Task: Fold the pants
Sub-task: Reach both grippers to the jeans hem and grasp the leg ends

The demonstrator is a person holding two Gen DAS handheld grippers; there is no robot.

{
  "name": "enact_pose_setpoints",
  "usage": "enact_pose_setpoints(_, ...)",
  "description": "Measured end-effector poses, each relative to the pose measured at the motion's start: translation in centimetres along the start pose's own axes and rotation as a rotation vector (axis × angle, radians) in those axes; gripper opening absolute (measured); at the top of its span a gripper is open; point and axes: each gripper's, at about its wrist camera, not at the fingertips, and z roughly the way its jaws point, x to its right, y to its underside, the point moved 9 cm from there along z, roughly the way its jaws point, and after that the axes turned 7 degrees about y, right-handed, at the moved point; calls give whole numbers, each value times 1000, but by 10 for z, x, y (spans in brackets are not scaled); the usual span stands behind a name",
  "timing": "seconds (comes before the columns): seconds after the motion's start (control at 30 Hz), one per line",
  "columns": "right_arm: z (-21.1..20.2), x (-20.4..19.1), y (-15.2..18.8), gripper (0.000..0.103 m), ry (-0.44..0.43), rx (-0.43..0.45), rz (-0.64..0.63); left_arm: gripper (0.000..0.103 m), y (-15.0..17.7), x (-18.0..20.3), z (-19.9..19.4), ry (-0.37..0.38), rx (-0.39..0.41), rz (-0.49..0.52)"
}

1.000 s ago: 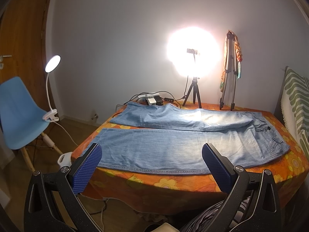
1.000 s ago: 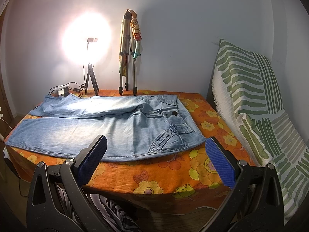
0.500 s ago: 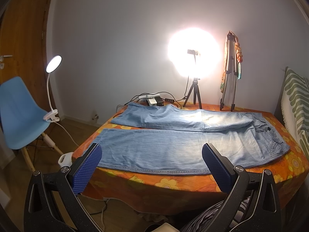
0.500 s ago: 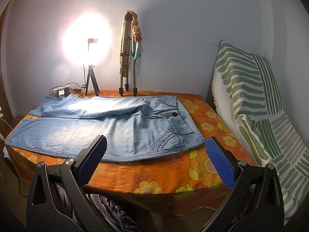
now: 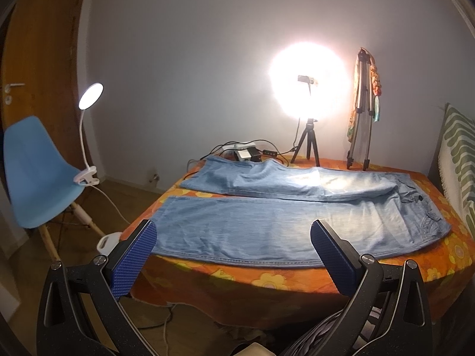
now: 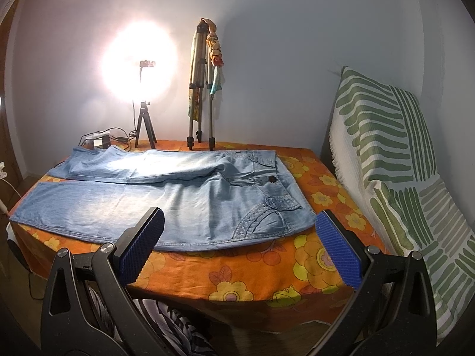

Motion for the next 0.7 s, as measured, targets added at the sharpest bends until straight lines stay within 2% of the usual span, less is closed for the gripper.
enact_pose_setpoints(0.17, 1, -10, -7, 103, -20, 26, -34, 103, -2, -15, 4, -19, -5, -4)
enact_pose_setpoints(0.47, 20, -26, -47, 103, -75, 77, -121, 101, -26, -60, 36, -55, -52, -5)
enact_pose_setpoints(0.7, 56, -55, -91, 103, -200, 106, -175, 98, -58, -86, 78, -55, -96, -9)
